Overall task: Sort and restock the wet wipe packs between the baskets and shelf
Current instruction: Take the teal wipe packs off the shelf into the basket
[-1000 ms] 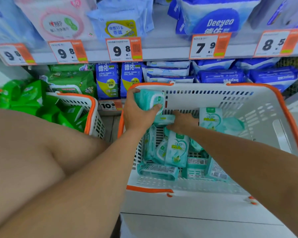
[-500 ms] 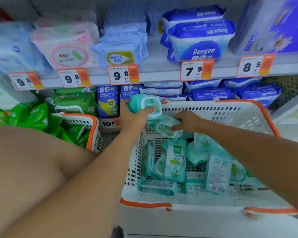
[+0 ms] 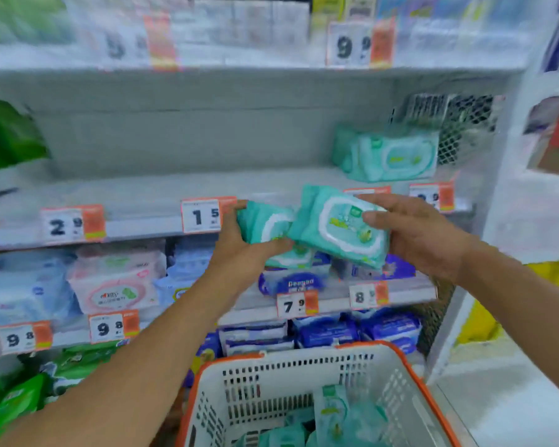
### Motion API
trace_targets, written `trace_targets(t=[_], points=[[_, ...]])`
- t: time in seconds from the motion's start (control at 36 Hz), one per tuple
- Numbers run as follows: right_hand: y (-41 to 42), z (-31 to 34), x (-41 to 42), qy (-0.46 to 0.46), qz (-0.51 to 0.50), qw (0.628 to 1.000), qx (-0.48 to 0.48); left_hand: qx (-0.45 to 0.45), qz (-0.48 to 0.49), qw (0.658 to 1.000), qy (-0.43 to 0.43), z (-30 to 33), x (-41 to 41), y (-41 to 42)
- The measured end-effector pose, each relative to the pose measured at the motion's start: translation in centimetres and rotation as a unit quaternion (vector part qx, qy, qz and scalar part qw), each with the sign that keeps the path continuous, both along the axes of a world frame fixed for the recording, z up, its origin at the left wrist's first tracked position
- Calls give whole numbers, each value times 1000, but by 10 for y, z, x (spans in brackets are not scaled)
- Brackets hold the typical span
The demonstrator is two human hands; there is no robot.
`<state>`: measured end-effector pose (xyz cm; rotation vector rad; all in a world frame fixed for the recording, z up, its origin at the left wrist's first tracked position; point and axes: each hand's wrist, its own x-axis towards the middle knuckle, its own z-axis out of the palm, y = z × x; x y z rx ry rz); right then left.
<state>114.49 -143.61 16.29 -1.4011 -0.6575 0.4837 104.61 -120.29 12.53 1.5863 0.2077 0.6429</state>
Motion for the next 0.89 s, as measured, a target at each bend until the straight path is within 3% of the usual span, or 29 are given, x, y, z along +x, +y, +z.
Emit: trace_targets(t=[0.17,0.33,0.44,0.53,0.64,0.69,0.75,0.89], points=[[13,19,10,-105,-5,994,30,-84,-15,993,-84,39,15,4],[43,42,38,-175,-12,983,47,-21,-15,995,-95,77,57,20],[64,77,70,-274,4,961,-39,11,-34,998,-51,94,102,41],[77,89,109,-336,1,932,-136,-18,-68,998,0,92,140,62],[94,89,152,-468,-21,828,-308,-25,-113,991,65,73,178,78],[98,78,167,-494,-18,786,-372,21,-125,988,91,67,189,80],[101,66,174,-508,-23,758,-409,142,-138,970,143,67,194,84],[109,56,183,-523,-24,718,-459,335,-169,872,315,58,189,112]])
